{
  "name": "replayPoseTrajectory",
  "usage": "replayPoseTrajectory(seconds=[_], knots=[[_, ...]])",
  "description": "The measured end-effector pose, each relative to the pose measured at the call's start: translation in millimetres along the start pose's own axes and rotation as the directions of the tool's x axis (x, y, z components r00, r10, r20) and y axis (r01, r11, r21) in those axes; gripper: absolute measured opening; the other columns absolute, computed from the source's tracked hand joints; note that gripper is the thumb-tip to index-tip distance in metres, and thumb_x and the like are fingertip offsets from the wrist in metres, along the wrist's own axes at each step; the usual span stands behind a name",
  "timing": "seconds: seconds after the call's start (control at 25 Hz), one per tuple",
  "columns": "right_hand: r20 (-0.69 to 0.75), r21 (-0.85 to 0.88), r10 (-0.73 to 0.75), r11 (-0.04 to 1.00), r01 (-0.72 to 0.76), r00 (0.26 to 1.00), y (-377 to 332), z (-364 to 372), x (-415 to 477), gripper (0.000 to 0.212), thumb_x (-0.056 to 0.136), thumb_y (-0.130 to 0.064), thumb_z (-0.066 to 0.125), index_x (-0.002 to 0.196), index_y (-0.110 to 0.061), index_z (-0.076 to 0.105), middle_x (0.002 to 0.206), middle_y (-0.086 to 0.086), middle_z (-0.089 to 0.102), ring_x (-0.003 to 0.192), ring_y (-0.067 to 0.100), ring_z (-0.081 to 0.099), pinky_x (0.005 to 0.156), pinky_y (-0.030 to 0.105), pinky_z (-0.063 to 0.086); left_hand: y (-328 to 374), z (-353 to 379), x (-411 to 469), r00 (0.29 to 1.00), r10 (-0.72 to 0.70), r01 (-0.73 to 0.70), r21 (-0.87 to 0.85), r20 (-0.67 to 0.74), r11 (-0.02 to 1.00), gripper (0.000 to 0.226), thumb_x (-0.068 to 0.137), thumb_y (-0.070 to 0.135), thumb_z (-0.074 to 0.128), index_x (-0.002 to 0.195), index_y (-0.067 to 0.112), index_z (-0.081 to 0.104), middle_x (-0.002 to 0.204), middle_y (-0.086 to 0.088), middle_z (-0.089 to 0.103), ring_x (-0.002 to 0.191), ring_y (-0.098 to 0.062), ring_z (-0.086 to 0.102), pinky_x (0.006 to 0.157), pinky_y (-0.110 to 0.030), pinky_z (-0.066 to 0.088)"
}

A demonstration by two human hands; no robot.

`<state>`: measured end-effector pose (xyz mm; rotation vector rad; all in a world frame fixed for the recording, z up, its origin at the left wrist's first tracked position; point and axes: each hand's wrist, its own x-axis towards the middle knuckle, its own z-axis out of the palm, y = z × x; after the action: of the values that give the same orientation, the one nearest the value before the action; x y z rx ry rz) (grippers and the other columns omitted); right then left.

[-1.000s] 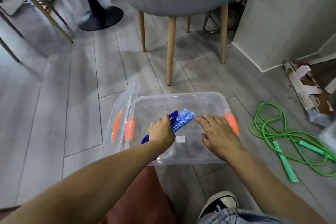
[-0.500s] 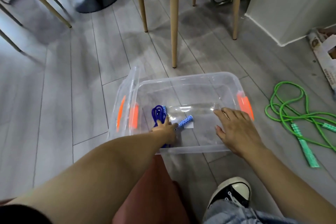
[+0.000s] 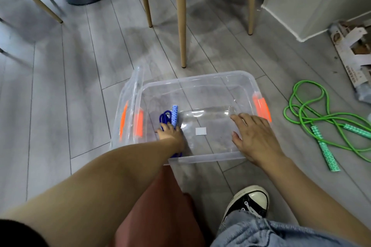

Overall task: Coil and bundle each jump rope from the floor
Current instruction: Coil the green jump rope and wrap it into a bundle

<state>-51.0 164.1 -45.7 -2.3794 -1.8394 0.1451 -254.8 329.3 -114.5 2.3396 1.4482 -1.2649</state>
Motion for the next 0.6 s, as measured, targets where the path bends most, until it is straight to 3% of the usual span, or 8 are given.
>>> replayPoseTrajectory(seconds=[0.12,0.32,0.44,0.6], knots=[[-0.021,0.004,0.002,1.0,-0.002,1.0,-1,-1,-2,0.048,0.088,-0.031,0.059,0.134,-0.016,0.056,0.129,0.006,0.06,0.113,0.029,0.06,0.097,0.042,0.044,-6,-2,2,1.0,0.02,-0.019,-0.072,0.012,0.997,0.066,0.095,0.042,0.045,0.155,0.03,0.02,0.163,-0.014,0.007,0.142,-0.042,0.022,0.107,-0.053,0.032],[-0.116,0.039,0.079,0.996,-0.074,0.99,0,-12,-11,0.056,0.08,-0.023,0.069,0.134,-0.014,0.058,0.139,0.009,0.057,0.121,0.029,0.057,0.103,0.042,0.04,3,-23,-17,0.971,0.154,-0.189,-0.19,-0.185,0.963,0.049,0.094,0.041,0.049,0.14,0.024,0.044,0.146,-0.009,0.037,0.131,-0.035,0.038,0.097,-0.048,0.041],[-0.135,0.074,0.155,0.986,-0.146,0.979,3,-21,-20,0.059,0.077,-0.023,0.067,0.135,-0.015,0.058,0.139,0.01,0.057,0.12,0.029,0.057,0.1,0.043,0.044,14,-48,-39,0.887,0.237,-0.345,-0.226,-0.397,0.911,0.045,0.095,0.038,0.051,0.137,0.021,0.05,0.142,-0.007,0.047,0.127,-0.034,0.044,0.099,-0.049,0.041],[-0.191,0.12,0.266,0.962,-0.247,0.945,19,-44,-41,0.059,0.075,-0.023,0.068,0.133,-0.014,0.058,0.134,0.012,0.059,0.115,0.03,0.06,0.095,0.043,0.047,46,-83,-84,0.702,0.365,-0.562,-0.162,-0.611,0.811,0.042,0.095,0.035,0.052,0.136,0.023,0.053,0.141,-0.002,0.05,0.124,-0.03,0.048,0.101,-0.046,0.041]])
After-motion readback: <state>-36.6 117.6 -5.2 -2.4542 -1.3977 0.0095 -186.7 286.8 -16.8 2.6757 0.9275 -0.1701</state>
